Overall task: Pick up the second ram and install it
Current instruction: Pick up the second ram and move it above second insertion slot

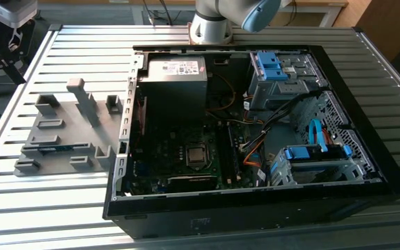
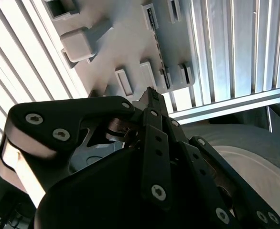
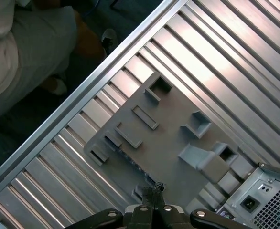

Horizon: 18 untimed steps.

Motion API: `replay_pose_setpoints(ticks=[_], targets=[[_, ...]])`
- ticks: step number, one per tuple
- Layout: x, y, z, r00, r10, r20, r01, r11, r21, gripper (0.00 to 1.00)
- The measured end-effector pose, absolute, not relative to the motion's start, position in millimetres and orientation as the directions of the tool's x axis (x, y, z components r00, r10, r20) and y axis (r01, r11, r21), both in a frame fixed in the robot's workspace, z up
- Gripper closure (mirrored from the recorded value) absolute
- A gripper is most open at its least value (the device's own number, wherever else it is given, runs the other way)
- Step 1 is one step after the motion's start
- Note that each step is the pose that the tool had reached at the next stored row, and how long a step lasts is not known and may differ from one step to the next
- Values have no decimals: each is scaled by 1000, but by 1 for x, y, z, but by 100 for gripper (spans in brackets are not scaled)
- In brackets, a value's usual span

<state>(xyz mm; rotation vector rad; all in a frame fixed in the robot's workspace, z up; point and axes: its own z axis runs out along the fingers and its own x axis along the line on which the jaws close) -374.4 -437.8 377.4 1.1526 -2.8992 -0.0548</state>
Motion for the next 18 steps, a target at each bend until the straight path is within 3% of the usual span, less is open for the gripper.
replay_pose_setpoints(ticks=[18], targets=[[-374, -438, 377, -651, -759, 7, -759, 650, 40, 89]])
